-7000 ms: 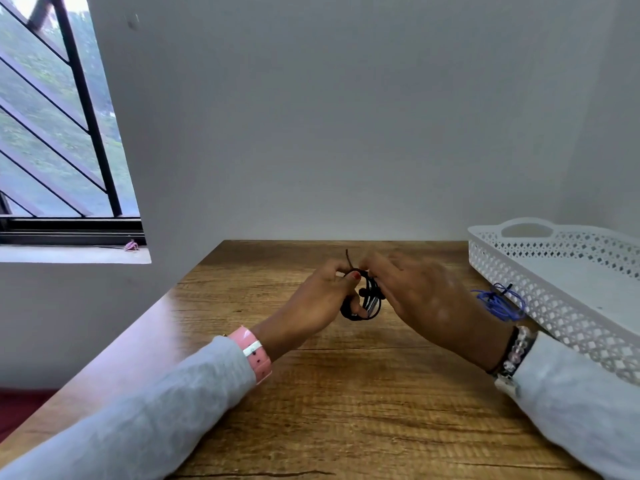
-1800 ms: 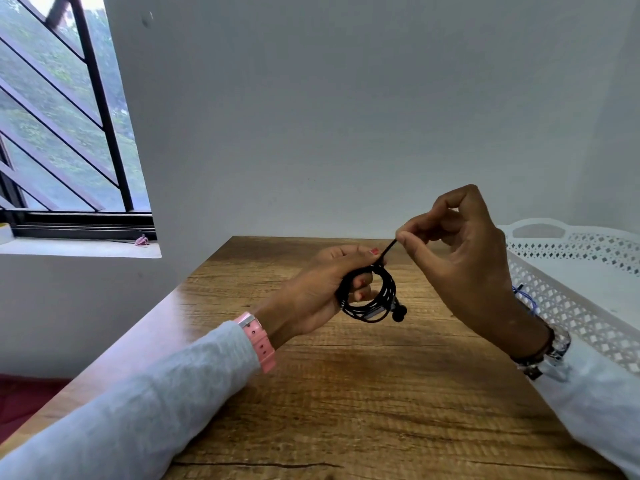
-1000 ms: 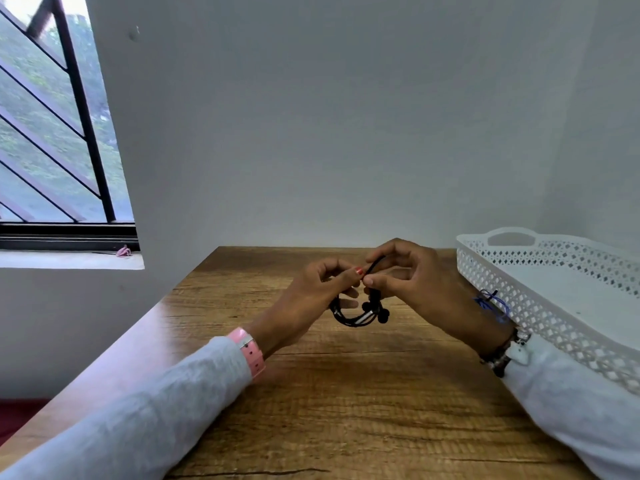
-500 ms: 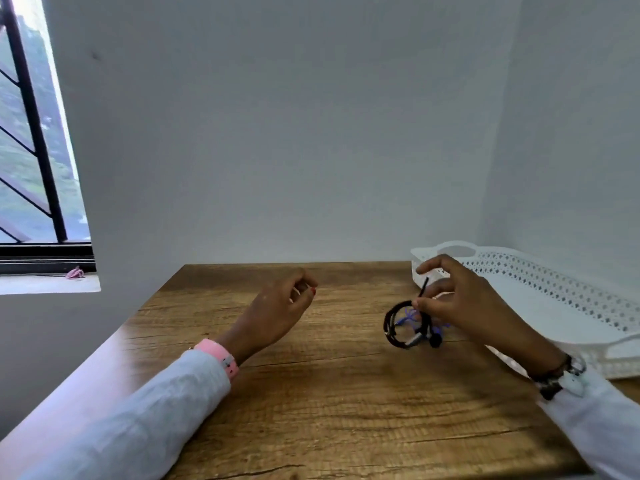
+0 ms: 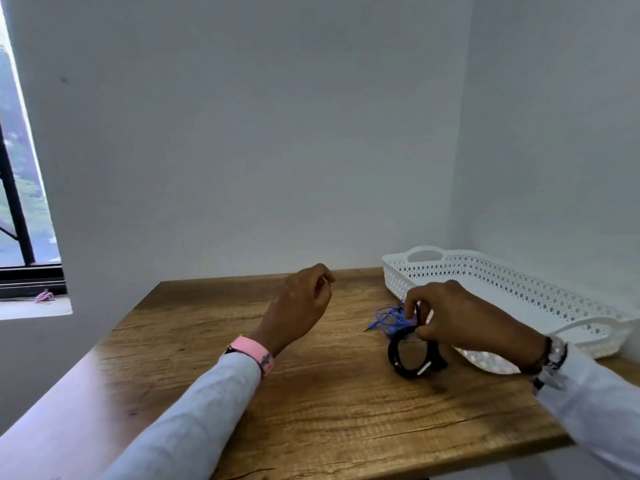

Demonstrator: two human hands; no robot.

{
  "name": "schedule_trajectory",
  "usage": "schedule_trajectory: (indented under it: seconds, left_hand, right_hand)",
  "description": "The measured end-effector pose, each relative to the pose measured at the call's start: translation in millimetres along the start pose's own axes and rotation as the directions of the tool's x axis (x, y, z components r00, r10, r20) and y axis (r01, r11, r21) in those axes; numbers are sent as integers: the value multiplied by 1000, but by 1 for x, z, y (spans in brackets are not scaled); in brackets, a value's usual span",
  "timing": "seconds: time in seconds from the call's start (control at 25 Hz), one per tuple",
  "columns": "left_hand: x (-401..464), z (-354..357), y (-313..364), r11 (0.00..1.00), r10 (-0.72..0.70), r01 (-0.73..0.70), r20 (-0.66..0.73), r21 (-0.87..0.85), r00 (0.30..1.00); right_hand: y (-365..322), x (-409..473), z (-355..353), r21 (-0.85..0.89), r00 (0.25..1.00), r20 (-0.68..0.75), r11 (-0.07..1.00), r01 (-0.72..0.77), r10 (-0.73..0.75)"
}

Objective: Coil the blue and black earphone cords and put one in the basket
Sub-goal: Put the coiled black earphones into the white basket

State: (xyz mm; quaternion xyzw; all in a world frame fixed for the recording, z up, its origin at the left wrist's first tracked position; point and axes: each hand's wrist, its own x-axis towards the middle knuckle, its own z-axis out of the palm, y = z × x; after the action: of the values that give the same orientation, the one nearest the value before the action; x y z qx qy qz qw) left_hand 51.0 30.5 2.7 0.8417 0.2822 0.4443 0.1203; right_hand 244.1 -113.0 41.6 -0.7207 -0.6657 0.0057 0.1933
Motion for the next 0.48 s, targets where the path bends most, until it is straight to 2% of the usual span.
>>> schedule_trajectory:
  seconds: [0.12,0.2,0.32,0.48]
  left_hand:
    - [4,14,1,1000,17,-17,13,3,1000]
    - [1,17,-2,999,41,-42,38,28,998]
    - [-2,16,-5,996,52,-55,47,64,998]
    - [-3,16,-7,994,58,-61,38,86,998]
  right_hand:
    - [0,8,-44,107,999,-46,994,20,-16]
    - [14,14,-76,227,998,-57,974,-18,32]
    - [51,22,-105,354,989,16,924,-142,146]
    - [111,30,-85,343,926,207,864,-370,315]
